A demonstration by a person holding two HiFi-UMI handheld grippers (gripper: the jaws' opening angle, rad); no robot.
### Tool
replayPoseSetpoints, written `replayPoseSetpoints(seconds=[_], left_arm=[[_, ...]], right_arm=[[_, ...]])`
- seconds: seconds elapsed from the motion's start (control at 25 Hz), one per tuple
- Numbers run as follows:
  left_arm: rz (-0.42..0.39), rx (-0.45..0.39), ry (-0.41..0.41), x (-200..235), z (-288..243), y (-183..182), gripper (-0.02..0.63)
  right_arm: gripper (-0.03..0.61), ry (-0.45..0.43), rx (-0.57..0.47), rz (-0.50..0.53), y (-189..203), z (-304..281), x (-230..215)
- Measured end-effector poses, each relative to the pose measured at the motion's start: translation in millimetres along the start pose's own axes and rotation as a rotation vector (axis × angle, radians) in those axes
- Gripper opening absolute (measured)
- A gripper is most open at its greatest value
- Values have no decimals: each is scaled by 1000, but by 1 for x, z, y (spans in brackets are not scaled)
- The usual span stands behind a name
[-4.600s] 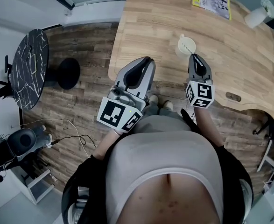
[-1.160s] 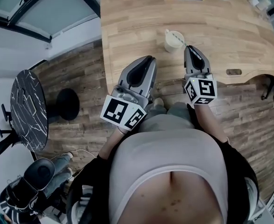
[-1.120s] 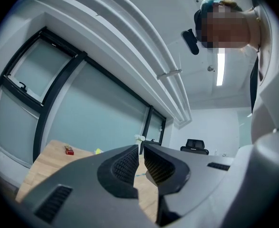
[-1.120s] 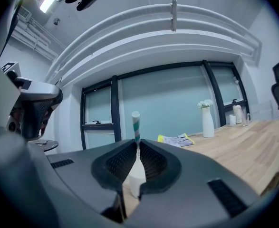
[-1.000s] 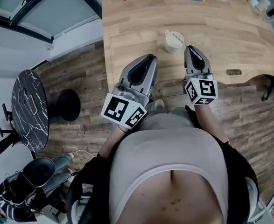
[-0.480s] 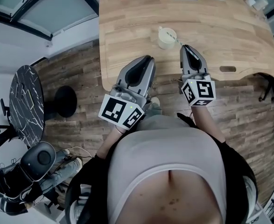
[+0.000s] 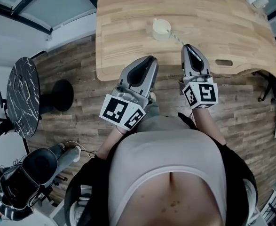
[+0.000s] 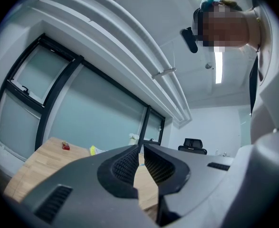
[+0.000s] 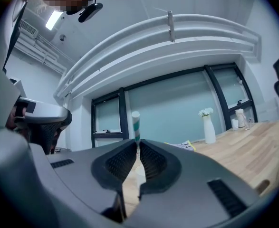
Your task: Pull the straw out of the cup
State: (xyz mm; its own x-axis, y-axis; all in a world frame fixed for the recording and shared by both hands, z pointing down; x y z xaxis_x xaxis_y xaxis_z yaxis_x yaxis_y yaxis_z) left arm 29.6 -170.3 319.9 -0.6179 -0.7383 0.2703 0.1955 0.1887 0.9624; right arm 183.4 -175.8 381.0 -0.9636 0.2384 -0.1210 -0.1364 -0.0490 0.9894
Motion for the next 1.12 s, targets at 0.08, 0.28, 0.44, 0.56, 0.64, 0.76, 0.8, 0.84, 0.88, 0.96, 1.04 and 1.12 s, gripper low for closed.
replayPoseSetpoints(seconds=[0.08, 0.28, 0.44, 0.56, 0.64, 0.76, 0.8, 0.84, 0.88, 0.96, 1.04, 1.12], left_arm=[[1, 1, -2, -10, 5, 3, 21], [-7, -4, -1, -34, 18, 7, 23], [-11, -11, -1, -55, 27, 10, 23], [-16, -15, 0, -72, 33, 13, 23], [-20, -18, 3, -83, 37, 14, 23], [-24, -18, 5, -100, 46, 18, 23], [-24, -18, 2, -105, 50, 19, 23], [-22, -17, -2, -109, 54, 20, 23], [-20, -17, -7, -112, 57, 21, 23], [-17, -18, -16, -118, 64, 23, 23], [-14, -21, -18, -122, 69, 25, 23], [-9, -19, -12, -127, 73, 26, 23]], right_arm=[[44, -6, -6, -1, -3, 10, 2], [44, -21, -13, 4, -10, 35, 6], [44, -36, -22, 12, -17, 55, 8], [44, -45, -33, 15, -23, 72, 9], [44, -51, -40, 14, -27, 83, 10], [44, -60, -48, 14, -31, 100, 13], [44, -63, -50, 12, -32, 106, 14], [44, -66, -50, 10, -32, 111, 15], [44, -69, -50, 7, -32, 116, 16], [44, -75, -51, 1, -33, 124, 19], [44, -81, -54, 1, -34, 130, 22], [44, -85, -52, 2, -34, 134, 25]])
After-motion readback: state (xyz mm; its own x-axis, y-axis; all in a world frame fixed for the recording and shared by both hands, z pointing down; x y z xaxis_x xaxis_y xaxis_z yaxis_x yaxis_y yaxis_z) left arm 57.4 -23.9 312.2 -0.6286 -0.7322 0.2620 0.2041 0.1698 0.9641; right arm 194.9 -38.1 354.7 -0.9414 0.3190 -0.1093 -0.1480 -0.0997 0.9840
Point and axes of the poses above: the fingertips, and each gripper's own axes: z backward along the fingers, x to its left, y out of its underside, the point moved 3 cm from there along z, backward along the fingers, and after that the axes turned 9 degrees about -y, right-handed, at the moved point
